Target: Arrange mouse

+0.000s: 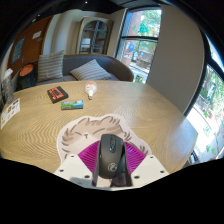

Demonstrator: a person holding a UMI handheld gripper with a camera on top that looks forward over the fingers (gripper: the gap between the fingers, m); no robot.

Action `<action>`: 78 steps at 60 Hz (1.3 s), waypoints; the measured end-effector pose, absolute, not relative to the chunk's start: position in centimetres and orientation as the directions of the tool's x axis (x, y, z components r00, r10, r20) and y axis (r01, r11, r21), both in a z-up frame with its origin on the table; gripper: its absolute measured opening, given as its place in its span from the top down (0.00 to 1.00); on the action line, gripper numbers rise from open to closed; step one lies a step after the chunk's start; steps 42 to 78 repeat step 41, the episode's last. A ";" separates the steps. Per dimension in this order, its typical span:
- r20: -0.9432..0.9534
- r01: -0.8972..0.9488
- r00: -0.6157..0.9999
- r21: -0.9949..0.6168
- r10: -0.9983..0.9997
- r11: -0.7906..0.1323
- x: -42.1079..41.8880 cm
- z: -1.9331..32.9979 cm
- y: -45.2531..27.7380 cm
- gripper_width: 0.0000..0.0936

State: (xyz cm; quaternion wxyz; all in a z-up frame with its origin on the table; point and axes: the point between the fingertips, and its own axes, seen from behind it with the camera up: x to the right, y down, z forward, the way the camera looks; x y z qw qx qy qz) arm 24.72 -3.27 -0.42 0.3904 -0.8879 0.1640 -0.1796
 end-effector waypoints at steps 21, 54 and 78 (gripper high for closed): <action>0.200 -0.150 0.850 -0.795 -0.488 -0.588 19.8 4.5 -6.9 0.08; 0.101 -0.190 0.863 -0.844 -0.496 -0.502 7.8 7.9 -16.1 0.09; 0.101 -0.190 0.863 -0.844 -0.496 -0.502 7.8 7.9 -16.1 0.09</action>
